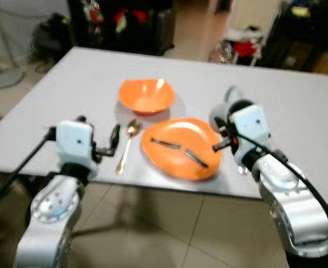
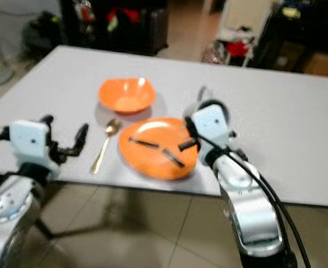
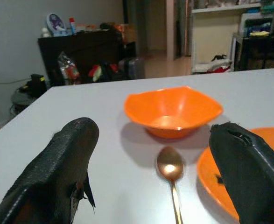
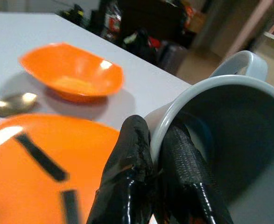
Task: Setting the table
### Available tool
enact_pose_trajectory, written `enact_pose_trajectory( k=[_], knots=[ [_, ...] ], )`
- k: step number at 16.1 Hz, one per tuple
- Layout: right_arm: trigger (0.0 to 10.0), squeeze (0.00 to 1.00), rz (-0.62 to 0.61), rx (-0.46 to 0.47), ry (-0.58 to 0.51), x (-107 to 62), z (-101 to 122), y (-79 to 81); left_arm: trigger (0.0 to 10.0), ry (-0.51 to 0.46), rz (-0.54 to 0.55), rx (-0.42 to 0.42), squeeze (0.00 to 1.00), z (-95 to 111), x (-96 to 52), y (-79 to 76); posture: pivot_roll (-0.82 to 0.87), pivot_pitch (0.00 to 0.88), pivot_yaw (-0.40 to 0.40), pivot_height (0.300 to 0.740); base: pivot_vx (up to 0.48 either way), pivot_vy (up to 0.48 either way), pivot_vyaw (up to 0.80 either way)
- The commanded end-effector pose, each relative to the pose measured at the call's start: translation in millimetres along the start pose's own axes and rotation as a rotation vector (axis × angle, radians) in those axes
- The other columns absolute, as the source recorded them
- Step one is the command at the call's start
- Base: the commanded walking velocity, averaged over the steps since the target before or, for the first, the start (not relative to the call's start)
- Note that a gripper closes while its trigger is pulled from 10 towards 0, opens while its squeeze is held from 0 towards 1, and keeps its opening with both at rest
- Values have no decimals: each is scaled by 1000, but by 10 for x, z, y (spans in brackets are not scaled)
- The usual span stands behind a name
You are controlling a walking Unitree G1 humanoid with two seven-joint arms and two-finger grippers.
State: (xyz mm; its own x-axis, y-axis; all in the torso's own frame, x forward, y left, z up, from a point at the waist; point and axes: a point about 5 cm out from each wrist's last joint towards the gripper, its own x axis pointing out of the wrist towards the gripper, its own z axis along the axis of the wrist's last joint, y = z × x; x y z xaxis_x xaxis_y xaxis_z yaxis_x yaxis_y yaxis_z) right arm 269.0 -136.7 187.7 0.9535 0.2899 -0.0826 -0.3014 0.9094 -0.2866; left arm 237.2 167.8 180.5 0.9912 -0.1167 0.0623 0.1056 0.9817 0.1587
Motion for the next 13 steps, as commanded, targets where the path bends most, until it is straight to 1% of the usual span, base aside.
enact_pose_trajectory(
  k=[1, 13],
  knots=[
    [10000, 0, -37, -5, 6, -34, -10, -93, 10000, -18, -42, -6, 0, 40, 25, -83, -44, 28, -55, 740, 382, 0, 0],
    [10000, 0, -6, -2, 7, -10, -37, -36, 10000, -25, -53, 14, 0, 57, 22, -55, -28, 8, -61, 740, 379, 0, 0]
  ],
)
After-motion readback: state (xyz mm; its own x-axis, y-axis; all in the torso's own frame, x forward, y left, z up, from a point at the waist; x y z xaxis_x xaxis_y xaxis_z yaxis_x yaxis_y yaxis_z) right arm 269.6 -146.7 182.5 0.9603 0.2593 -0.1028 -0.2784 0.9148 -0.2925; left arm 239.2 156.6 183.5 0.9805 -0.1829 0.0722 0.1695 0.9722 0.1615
